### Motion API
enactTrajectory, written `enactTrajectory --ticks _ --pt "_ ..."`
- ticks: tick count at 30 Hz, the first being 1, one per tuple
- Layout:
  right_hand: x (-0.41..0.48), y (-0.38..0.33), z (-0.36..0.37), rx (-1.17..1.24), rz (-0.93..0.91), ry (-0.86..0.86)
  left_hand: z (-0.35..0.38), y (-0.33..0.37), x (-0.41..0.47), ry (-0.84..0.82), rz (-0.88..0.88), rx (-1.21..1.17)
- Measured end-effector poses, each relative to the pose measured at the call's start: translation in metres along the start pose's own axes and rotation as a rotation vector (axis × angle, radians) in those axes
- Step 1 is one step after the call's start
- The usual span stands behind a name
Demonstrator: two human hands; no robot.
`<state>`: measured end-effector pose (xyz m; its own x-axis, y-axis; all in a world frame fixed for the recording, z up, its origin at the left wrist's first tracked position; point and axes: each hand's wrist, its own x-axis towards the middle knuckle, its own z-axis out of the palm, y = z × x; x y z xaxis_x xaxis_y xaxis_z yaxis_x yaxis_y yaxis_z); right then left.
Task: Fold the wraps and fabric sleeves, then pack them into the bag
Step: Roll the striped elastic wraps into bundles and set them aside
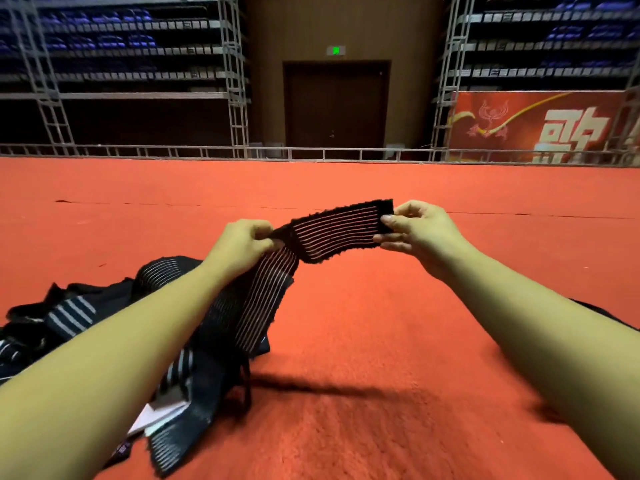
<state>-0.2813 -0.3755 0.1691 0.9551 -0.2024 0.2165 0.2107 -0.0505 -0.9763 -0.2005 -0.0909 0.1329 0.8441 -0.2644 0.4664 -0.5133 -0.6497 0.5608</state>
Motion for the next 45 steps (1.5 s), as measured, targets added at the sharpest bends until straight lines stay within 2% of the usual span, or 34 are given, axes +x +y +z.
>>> enactTrajectory --ticks 3,7,12,18,21,23,25,29,33,34,37,41,45 --pt "0.002 0.007 -0.007 -0.043 0.037 0.023 0.014 -0.015 -0.016 -0.270 -0.014 0.038" --pt "-0.007 0.033 -0.011 -0.211 0.164 -0.017 0.043 -0.043 -0.061 -0.421 -0.008 0.130" --pt "-0.019 0.068 -0.010 -0.291 0.281 -0.044 0.080 -0.068 -0.091 -0.370 -0.001 0.268" --pt "-0.022 0.092 -0.024 -0.295 0.327 -0.003 0.089 -0.085 -0.092 -0.243 -0.042 0.276" --pt "-0.025 0.110 -0.032 -0.302 0.363 0.084 0.095 -0.087 -0.093 -0.184 -0.076 0.242" --pt "-0.028 0.125 -0.047 -0.341 0.384 0.216 0.096 -0.098 -0.097 -0.122 -0.162 0.241" --pt "-0.033 0.138 -0.068 -0.410 0.382 0.279 0.094 -0.113 -0.104 -0.096 -0.266 0.285" --pt "-0.041 0.146 -0.089 -0.540 0.281 0.180 0.100 -0.114 -0.109 -0.338 -0.278 0.419" --pt "-0.037 0.118 -0.071 -0.581 0.053 0.028 0.117 -0.072 -0.092 -0.305 -0.182 0.464" --pt "-0.036 0.107 -0.067 -0.572 0.012 -0.018 0.123 -0.059 -0.086 -0.282 -0.149 0.394" --pt "-0.033 0.076 -0.052 -0.508 -0.073 -0.094 0.134 -0.025 -0.074 -0.322 -0.135 -0.104" --pt "-0.031 0.041 -0.042 -0.146 -0.074 -0.110 0.141 0.011 -0.064 -0.405 -0.199 -0.507" --pt "-0.033 0.027 -0.049 -0.068 0.011 -0.362 0.148 0.031 -0.068 -0.531 -0.224 -0.812"
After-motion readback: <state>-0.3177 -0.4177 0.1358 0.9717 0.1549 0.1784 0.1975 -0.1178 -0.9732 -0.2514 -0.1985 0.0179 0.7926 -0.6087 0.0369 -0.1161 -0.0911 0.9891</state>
